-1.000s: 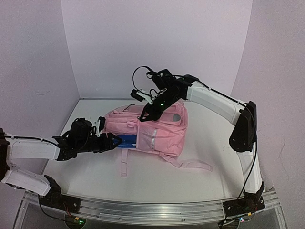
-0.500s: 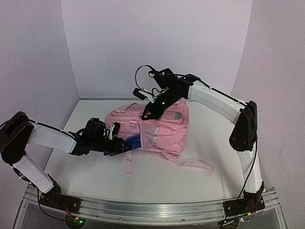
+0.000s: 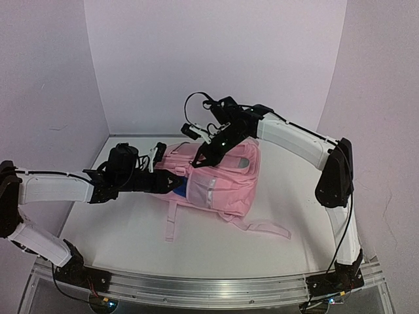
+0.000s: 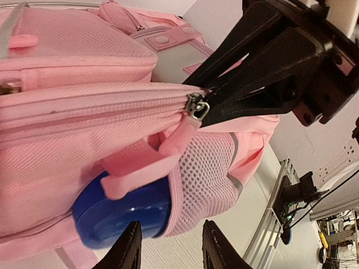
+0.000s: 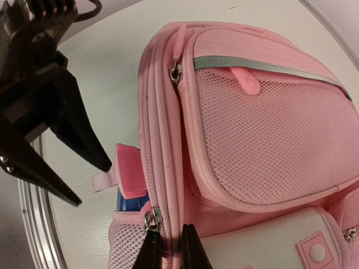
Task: Pack the student bag
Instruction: Place the personal item in the student bag.
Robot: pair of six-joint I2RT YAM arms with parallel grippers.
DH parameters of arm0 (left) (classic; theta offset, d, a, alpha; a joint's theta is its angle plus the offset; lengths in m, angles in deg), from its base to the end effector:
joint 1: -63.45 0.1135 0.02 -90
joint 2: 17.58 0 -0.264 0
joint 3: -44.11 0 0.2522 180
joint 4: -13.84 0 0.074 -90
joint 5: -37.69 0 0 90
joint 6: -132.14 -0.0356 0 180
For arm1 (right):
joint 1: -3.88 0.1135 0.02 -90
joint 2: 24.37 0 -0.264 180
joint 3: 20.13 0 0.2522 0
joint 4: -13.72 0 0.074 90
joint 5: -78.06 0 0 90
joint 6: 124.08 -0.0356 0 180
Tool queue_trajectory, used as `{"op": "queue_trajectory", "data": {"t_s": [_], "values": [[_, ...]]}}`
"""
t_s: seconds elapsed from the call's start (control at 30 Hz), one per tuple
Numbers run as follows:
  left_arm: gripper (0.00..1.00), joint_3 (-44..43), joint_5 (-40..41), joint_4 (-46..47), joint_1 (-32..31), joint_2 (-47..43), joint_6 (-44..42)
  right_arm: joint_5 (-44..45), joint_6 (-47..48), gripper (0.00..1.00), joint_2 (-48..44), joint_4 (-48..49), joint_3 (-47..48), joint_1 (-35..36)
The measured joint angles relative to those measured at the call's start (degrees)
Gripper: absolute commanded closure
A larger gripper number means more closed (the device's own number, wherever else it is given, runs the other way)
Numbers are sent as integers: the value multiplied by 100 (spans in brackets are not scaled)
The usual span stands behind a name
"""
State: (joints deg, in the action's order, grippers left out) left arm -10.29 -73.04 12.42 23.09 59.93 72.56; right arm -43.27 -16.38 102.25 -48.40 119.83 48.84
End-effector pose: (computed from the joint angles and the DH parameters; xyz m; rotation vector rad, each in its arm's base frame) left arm 0.2147 -0.1990 0.2277 0.4376 2.1175 -1.1197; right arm 0.3348 0.3605 0.3050 -1.4818 1.9416 0.8772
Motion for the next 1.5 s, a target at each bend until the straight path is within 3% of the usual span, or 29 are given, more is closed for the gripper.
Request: {"op": "queue_trajectory", "data": {"t_s": [0.23,0.37,0.6,0.8,1.1,1.5], "values": [[59,-329,-614,571,-63,1089,-13,8,-151,100,0,27,2,24],[52,-329,-629,618,-74,1075,10,65,-148,100,0,30,2,10],[53,-110,291,-396,-74,-454,99,11,-181,100,0,140,2,13],[71,366,1374,-1304,-72,-1637,636,-9,-235,100,0,158,2,14],[75,369,2022,-2036,-67,-285,1137,-86,-331,100,0,181,2,14],[77,-186,1537,-1015,-76,582,697,-145,-386,100,0,199,0,14]]}}
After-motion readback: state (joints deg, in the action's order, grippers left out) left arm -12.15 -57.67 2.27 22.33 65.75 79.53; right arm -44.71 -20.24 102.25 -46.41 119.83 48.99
